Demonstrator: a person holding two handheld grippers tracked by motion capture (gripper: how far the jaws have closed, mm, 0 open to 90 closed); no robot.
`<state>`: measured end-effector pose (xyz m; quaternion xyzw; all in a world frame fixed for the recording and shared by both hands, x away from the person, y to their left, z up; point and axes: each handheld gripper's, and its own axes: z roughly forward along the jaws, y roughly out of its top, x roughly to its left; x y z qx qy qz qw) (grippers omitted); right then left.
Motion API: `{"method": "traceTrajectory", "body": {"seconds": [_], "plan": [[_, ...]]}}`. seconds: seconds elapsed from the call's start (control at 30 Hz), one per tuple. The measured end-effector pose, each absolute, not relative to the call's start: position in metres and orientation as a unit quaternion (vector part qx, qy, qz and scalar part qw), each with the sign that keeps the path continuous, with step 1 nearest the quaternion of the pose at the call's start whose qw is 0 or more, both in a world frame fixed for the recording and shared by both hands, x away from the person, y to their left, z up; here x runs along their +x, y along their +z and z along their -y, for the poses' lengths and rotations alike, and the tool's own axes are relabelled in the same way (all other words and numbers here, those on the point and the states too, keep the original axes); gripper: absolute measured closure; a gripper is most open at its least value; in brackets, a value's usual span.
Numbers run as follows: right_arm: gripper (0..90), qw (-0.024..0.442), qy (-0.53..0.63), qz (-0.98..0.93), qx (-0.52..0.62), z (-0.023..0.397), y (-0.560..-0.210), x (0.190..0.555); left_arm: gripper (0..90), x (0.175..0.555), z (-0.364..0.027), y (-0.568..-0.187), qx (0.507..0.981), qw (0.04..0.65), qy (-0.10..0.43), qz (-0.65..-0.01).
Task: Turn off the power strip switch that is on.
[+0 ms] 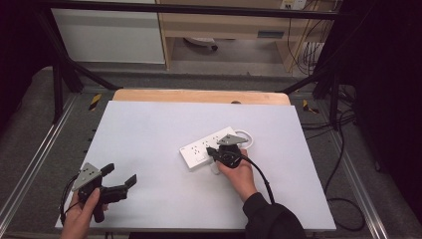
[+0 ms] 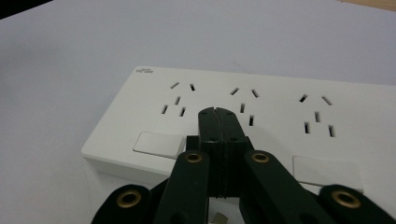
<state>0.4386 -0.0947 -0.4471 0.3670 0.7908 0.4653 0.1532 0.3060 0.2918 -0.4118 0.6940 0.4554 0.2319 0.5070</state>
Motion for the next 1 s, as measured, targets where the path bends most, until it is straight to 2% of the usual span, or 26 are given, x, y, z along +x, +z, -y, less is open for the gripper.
{"method": "traceTrajectory", "body": {"seconds": [1.0], "plan": [[90.0, 0.161, 0.470, -0.784, 0.372, 0.0941, -0.4495, 0.4358, 4.9, 0.3061, -0.2912, -0.4120, 0.695, 0.506, 0.231, -0.455]]}}
